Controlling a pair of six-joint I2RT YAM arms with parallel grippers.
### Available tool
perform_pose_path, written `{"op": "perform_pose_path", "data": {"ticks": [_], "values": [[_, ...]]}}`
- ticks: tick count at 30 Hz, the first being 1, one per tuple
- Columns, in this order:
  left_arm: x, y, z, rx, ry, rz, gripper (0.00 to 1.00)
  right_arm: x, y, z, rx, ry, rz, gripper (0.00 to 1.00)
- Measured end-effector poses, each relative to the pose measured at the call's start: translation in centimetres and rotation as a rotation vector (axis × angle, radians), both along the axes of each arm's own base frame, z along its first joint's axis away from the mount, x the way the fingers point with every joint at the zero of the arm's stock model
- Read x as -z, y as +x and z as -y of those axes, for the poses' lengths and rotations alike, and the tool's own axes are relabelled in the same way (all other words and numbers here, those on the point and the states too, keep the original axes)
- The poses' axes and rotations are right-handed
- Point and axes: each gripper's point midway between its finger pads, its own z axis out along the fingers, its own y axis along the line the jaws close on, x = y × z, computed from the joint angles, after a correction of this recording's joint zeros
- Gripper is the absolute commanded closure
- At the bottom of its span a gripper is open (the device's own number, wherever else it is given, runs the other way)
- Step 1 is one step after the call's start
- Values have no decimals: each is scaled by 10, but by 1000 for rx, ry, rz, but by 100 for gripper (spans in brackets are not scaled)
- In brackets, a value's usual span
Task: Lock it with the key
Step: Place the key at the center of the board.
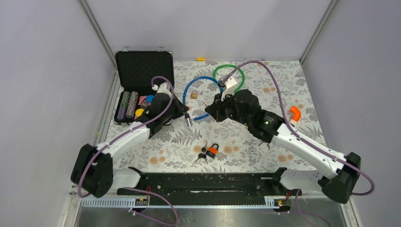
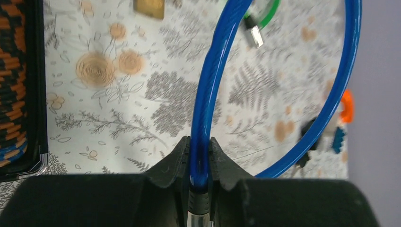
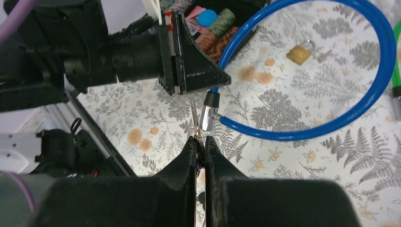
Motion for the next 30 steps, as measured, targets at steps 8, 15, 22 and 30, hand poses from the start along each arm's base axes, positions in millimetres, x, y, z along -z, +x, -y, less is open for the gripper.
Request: {"op": "perform_pose_path", "data": {"ticks": [8, 15, 22, 30], "values": [[96, -6, 7, 76, 158, -251, 100, 91, 38, -17, 131, -105, -184, 100], [136, -19, 3, 96, 215, -375, 94, 166, 51, -26, 205, -190, -343, 99], [140, -13, 6, 96, 214, -377, 69, 233, 56, -40, 243, -260, -507, 89], [127, -10, 2, 70, 224, -343, 54, 238, 62, -36, 287, -245, -585, 50]]}}
